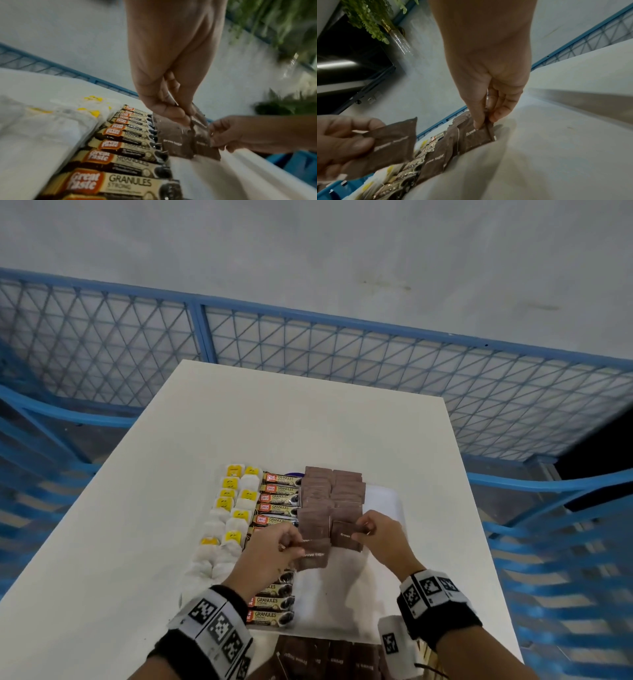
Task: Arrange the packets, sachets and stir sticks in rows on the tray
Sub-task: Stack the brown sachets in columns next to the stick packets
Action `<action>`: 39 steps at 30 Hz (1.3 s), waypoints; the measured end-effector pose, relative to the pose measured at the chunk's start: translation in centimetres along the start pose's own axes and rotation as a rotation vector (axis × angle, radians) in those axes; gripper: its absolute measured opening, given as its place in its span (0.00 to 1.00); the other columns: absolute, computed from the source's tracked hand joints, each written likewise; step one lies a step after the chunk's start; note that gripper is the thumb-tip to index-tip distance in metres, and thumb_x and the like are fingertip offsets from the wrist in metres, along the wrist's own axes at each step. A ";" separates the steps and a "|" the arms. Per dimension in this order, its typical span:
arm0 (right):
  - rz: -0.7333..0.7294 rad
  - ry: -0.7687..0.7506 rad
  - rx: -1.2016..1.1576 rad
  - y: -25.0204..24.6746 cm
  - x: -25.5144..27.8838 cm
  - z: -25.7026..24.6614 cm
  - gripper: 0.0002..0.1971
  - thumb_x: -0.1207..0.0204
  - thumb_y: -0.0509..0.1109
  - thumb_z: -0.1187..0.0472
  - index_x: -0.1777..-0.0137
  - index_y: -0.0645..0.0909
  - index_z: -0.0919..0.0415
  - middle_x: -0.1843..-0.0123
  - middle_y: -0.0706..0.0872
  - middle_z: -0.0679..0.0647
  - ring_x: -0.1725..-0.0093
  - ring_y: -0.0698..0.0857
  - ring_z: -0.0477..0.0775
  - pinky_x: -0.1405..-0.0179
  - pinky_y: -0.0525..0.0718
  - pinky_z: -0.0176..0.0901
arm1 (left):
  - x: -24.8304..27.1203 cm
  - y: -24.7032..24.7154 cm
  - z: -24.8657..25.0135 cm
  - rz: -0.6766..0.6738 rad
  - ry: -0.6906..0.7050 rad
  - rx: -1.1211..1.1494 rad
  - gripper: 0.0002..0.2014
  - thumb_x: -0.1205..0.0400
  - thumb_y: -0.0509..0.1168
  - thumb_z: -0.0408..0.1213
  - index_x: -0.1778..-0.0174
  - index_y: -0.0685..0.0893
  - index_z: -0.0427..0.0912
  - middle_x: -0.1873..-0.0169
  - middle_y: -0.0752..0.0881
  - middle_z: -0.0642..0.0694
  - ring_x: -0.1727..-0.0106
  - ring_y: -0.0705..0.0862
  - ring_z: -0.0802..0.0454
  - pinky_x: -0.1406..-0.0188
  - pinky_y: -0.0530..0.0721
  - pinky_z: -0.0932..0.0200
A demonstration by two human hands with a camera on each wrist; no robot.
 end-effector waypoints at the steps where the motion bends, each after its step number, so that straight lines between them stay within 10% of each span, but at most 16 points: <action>1: 0.002 -0.004 0.006 0.0 -0.1 0.0 0.07 0.29 0.72 0.71 0.58 0.78 0.61 0.66 0.79 0.47 0.72 0.76 0.38 0.75 0.72 0.19 | -0.4 0.3 -0.1 -0.010 0.003 -0.059 0.15 0.26 0.72 0.29 0.67 0.77 0.55 0.67 0.79 0.54 0.62 0.77 0.57 0.61 0.75 0.69; 12: 0.051 -0.058 0.081 0.4 -0.8 0.2 0.09 0.30 0.75 0.67 0.56 0.77 0.58 0.53 0.77 0.55 0.65 0.77 0.43 0.71 0.75 0.18 | -3.3 1.6 -0.3 -0.022 0.038 -0.286 0.10 0.24 0.70 0.31 0.64 0.76 0.48 0.69 0.77 0.55 0.66 0.75 0.61 0.69 0.70 0.74; 19: 0.076 -0.081 0.133 0.6 -0.7 -0.1 0.11 0.28 0.74 0.63 0.48 0.77 0.60 0.50 0.72 0.51 0.57 0.77 0.50 0.55 0.74 0.32 | -3.5 2.1 -0.2 0.051 0.065 -0.354 0.08 0.24 0.69 0.31 0.54 0.77 0.40 0.60 0.76 0.47 0.58 0.76 0.50 0.58 0.77 0.57; 25: 0.100 -0.132 0.140 -0.1 2.3 -1.2 0.01 0.23 0.68 0.61 0.53 0.80 0.57 0.57 0.78 0.46 0.63 0.77 0.41 0.68 0.73 0.21 | -0.9 0.8 0.7 0.124 0.152 -0.355 0.04 0.23 0.68 0.31 0.54 0.80 0.39 0.59 0.76 0.50 0.57 0.79 0.51 0.60 0.74 0.63; 32: -0.087 -0.200 0.274 1.5 9.2 -0.2 0.03 0.23 0.68 0.58 0.54 0.83 0.55 0.58 0.83 0.45 0.64 0.77 0.37 0.63 0.75 0.23 | 6.2 0.5 -1.6 -0.211 0.120 -0.369 0.12 0.23 0.67 0.35 0.66 0.74 0.56 0.68 0.78 0.58 0.67 0.76 0.65 0.66 0.74 0.73; 39: -0.234 -0.085 0.390 3.1 14.5 2.8 0.12 0.27 0.70 0.47 0.55 0.76 0.54 0.55 0.83 0.49 0.55 0.80 0.46 0.57 0.77 0.32 | 11.4 2.5 -4.9 -0.466 0.025 -0.534 0.20 0.29 0.73 0.49 0.48 0.70 0.57 0.44 0.73 0.55 0.45 0.73 0.58 0.45 0.76 0.64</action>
Point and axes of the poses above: each hand's wrist, its own x-axis away from the middle knuckle, its own y-axis out of the palm, z = x × y, the point moved 5 cm from there along -x, towards the middle knuckle
